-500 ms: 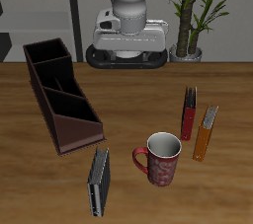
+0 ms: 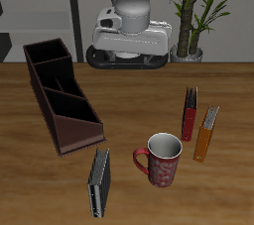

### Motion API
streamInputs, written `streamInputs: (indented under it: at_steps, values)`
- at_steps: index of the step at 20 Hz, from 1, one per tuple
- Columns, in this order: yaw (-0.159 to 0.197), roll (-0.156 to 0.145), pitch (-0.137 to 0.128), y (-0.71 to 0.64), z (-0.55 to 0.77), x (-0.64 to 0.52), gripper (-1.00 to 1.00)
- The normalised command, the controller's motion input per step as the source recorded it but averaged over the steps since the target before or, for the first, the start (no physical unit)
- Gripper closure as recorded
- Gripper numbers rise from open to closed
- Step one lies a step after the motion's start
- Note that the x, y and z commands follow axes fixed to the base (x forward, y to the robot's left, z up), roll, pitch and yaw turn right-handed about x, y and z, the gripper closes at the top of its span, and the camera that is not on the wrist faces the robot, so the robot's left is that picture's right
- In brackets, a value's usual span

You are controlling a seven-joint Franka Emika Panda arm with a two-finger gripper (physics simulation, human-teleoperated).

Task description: Place the striped book into the right desk caddy's left compartment

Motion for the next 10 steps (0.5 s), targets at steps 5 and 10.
streamInputs:
  at_steps: [5, 10]
  values:
    - [-0.026, -0.012, -0.011, 0.04, -0.02, 0.42, -1.00]
    - [0.021, 0.036, -0.031, 0.08, 0.00, 0.37, -1.00]
